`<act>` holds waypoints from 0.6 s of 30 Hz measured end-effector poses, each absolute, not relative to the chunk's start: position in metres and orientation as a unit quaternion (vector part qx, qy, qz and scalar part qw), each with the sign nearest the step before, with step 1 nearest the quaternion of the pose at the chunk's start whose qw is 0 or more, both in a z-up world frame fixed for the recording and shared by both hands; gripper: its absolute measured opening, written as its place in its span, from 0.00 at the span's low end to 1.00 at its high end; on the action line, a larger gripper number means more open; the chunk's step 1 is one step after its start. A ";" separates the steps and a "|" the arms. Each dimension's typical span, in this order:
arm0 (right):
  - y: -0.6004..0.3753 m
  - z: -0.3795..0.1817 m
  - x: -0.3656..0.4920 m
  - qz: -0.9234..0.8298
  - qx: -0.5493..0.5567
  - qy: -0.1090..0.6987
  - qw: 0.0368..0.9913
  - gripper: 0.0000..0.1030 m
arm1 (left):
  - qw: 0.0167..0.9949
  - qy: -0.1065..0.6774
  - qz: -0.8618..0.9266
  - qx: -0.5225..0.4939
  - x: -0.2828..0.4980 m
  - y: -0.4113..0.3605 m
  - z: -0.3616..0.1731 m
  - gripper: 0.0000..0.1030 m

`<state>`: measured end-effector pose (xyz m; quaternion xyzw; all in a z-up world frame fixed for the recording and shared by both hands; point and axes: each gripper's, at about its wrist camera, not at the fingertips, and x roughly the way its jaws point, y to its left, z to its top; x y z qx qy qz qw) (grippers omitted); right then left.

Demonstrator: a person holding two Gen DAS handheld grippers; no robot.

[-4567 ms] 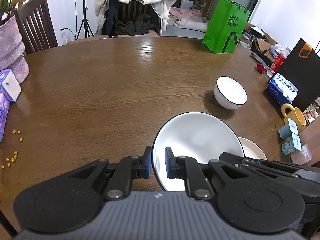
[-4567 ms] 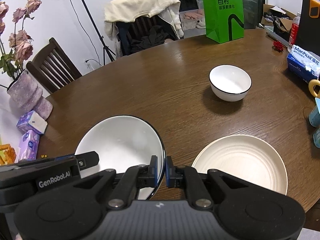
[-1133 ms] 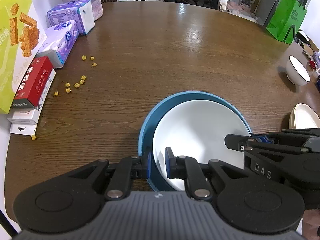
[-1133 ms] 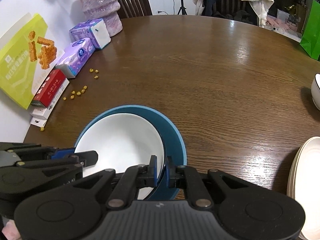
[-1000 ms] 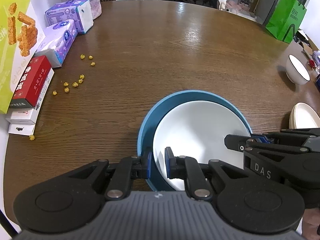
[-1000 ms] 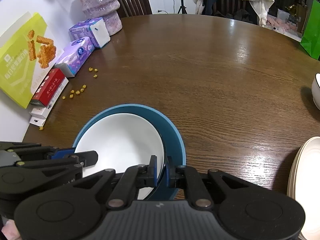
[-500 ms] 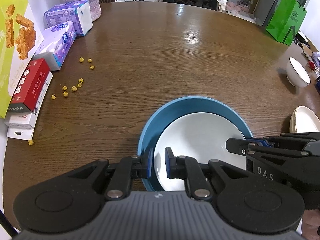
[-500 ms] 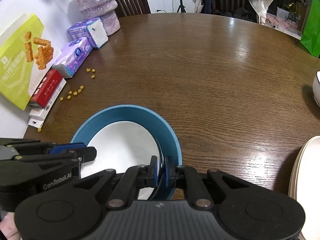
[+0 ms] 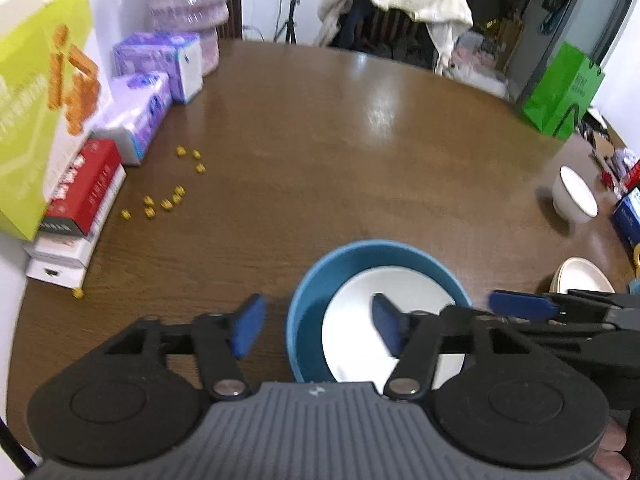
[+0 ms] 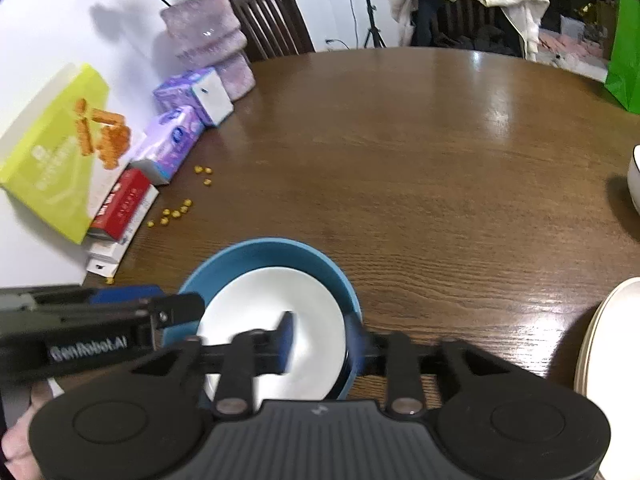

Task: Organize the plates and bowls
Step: 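Open both grippers to release the white bowl inside the blue bowl, then raise both open grippers away from the nested bowls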

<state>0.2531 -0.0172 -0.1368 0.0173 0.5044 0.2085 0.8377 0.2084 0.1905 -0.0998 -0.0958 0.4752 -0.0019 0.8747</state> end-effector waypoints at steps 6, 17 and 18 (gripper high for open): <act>-0.024 -0.117 0.239 0.212 -0.012 0.464 0.860 0.80 | 0.895 0.437 0.007 -0.092 0.192 0.197 -0.080 1.00; -0.068 -0.081 0.200 0.178 -0.023 0.407 0.896 1.00 | 0.907 0.407 -0.016 -0.106 0.162 0.188 -0.063 1.00; -0.073 -0.079 0.197 0.172 -0.019 0.404 0.898 1.00 | 0.908 0.405 -0.020 -0.109 0.160 0.186 -0.062 1.00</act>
